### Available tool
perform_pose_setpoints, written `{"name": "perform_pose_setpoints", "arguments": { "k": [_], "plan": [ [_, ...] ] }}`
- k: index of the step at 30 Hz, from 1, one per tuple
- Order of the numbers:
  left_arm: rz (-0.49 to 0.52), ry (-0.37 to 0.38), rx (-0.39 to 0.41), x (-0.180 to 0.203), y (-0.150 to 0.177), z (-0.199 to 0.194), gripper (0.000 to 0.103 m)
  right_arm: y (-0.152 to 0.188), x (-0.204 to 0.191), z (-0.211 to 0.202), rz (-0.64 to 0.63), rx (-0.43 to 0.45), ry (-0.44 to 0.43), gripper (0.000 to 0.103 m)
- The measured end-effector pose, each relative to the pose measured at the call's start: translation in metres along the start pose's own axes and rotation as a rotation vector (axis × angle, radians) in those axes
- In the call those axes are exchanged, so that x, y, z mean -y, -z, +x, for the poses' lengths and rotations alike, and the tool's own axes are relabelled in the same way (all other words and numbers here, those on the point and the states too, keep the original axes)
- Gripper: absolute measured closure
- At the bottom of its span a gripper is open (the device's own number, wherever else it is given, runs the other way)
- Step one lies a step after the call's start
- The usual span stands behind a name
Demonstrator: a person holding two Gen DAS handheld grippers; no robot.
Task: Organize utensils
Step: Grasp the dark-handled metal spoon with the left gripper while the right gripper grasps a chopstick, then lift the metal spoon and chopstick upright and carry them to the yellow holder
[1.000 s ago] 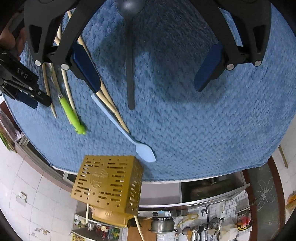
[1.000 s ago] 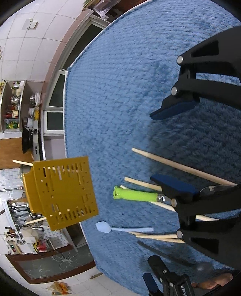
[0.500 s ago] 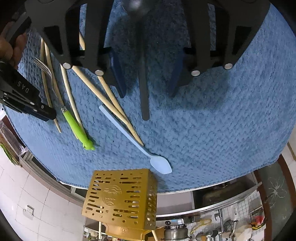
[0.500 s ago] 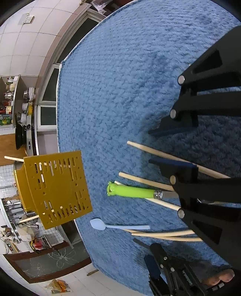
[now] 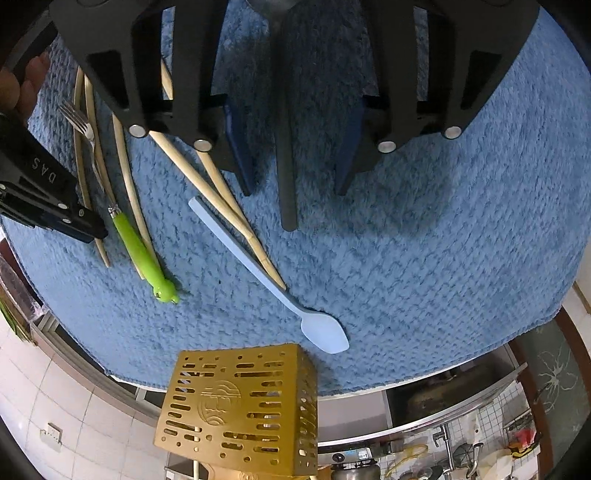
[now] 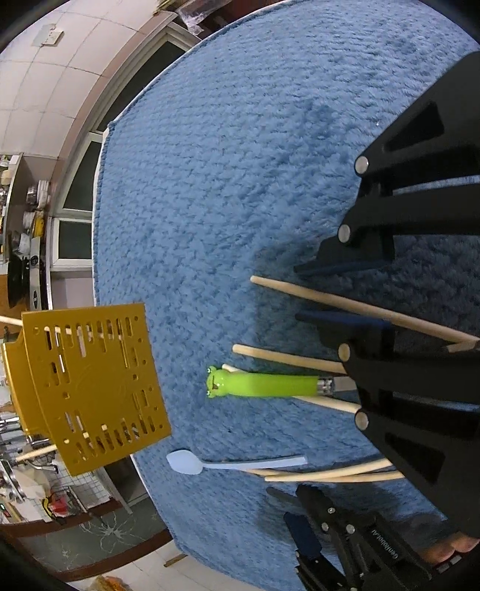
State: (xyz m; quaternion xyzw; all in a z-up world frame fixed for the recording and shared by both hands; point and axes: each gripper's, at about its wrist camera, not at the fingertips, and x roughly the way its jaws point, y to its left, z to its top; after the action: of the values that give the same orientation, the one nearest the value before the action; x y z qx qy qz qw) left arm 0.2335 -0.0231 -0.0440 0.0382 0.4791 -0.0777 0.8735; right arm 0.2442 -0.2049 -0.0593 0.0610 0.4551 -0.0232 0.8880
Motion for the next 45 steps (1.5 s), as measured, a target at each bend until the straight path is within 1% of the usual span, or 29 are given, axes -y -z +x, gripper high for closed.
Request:
{"name": "perform_pose_setpoints", "arguments": {
  "k": [2, 3, 5, 6, 7, 13, 16, 21, 27, 30, 34, 37, 39, 41, 43, 45],
  "plan": [
    [-0.008, -0.001, 0.001, -0.002, -0.002, 0.0, 0.071, -0.001, -0.001, 0.001, -0.001, 0.006, 0.002, 0.084],
    [-0.016, -0.005, 0.004, -0.004, -0.003, 0.0, 0.08, -0.001, -0.001, 0.001, 0.004, 0.013, -0.007, 0.086],
    [-0.042, 0.012, 0.01, -0.009, -0.004, 0.001, 0.086, -0.001, 0.001, 0.002, 0.018, 0.021, -0.026, 0.089],
    [-0.058, 0.015, 0.015, -0.012, -0.005, 0.001, 0.095, -0.001, 0.001, 0.003, 0.021, 0.024, -0.032, 0.09],
    [-0.075, 0.015, 0.021, -0.014, -0.004, 0.001, 0.096, -0.002, 0.001, 0.003, 0.022, 0.028, -0.034, 0.092],
    [-0.089, 0.001, 0.044, -0.012, -0.002, 0.001, 0.096, -0.004, -0.002, 0.007, 0.013, 0.069, -0.03, 0.095],
    [-0.121, 0.034, 0.046, -0.017, -0.001, 0.0, 0.096, -0.006, 0.001, 0.008, 0.019, 0.078, -0.056, 0.096],
    [-0.149, 0.067, 0.055, -0.025, -0.001, -0.001, 0.096, -0.006, 0.013, 0.005, 0.047, 0.094, -0.106, 0.097],
    [-0.175, 0.093, 0.098, -0.028, -0.002, -0.015, 0.096, -0.01, 0.021, -0.016, 0.054, 0.154, -0.15, 0.097],
    [-0.183, 0.109, 0.132, -0.03, -0.004, -0.028, 0.096, -0.014, 0.028, -0.026, 0.067, 0.175, -0.192, 0.097],
    [-0.196, 0.14, 0.168, -0.033, -0.007, -0.041, 0.097, -0.017, 0.036, -0.04, 0.061, 0.22, -0.208, 0.097],
    [-0.196, 0.154, 0.186, -0.032, -0.01, -0.049, 0.097, -0.02, 0.042, -0.05, 0.072, 0.246, -0.231, 0.097],
    [-0.19, 0.16, 0.192, -0.029, -0.012, -0.052, 0.098, -0.022, 0.046, -0.056, 0.08, 0.27, -0.272, 0.097],
    [-0.185, 0.163, 0.204, -0.028, -0.016, -0.057, 0.099, -0.025, 0.049, -0.063, 0.079, 0.298, -0.28, 0.097],
    [-0.18, 0.169, 0.217, -0.028, -0.018, -0.063, 0.101, -0.029, 0.05, -0.066, 0.076, 0.308, -0.298, 0.097],
    [-0.174, 0.176, 0.231, -0.027, -0.023, -0.069, 0.101, -0.032, 0.053, -0.069, 0.085, 0.311, -0.32, 0.097]
  ]
}}
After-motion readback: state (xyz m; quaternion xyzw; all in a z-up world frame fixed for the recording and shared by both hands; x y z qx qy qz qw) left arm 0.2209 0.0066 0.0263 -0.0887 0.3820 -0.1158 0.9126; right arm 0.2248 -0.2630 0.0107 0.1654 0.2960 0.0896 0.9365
